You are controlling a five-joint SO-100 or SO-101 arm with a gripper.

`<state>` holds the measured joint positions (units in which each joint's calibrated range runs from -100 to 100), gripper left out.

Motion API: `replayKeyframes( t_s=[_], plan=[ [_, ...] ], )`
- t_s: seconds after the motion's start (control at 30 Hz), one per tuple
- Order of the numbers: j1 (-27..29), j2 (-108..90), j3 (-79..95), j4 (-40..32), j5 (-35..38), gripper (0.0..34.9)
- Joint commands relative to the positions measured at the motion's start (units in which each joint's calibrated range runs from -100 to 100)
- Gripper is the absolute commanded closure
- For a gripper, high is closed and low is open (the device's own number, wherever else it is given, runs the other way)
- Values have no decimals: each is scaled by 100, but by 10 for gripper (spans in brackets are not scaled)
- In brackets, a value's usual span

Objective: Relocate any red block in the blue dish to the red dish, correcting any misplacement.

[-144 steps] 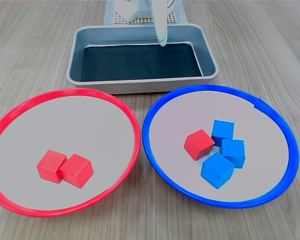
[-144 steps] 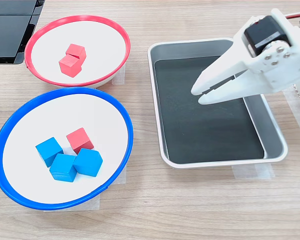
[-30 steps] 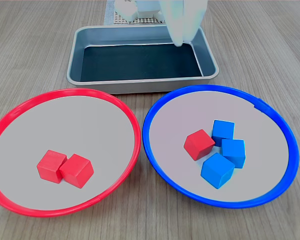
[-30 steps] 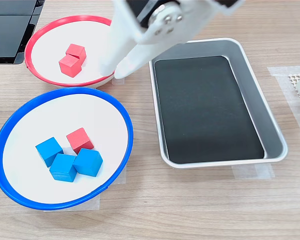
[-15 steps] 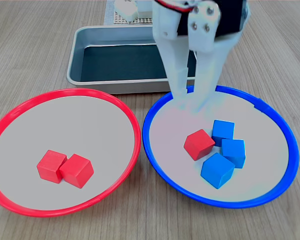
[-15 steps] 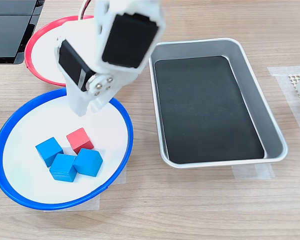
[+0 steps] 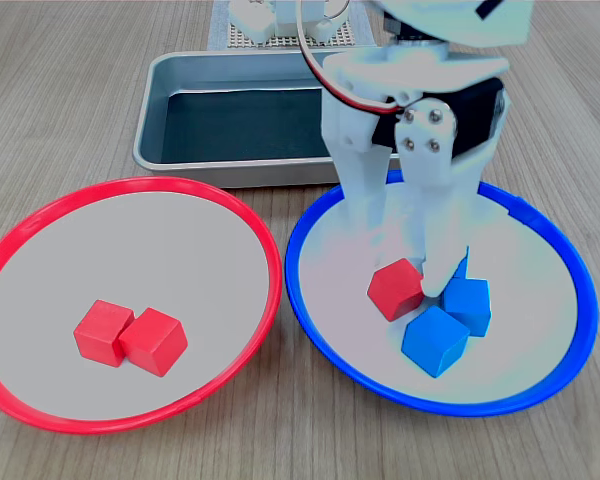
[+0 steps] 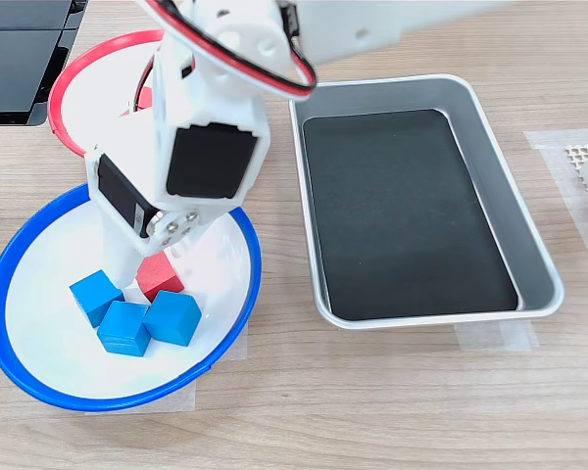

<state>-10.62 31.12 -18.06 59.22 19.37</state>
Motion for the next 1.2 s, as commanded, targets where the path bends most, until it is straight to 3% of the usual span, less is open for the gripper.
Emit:
replayKeyframes(
  t_s=[0.0, 0.67, 1.17],
  plan=[
    [-6, 31, -311, -16, -15, 208],
    [50, 168, -238, -24, -10, 218],
    [107, 261, 72, -569, 49, 221]
  ],
)
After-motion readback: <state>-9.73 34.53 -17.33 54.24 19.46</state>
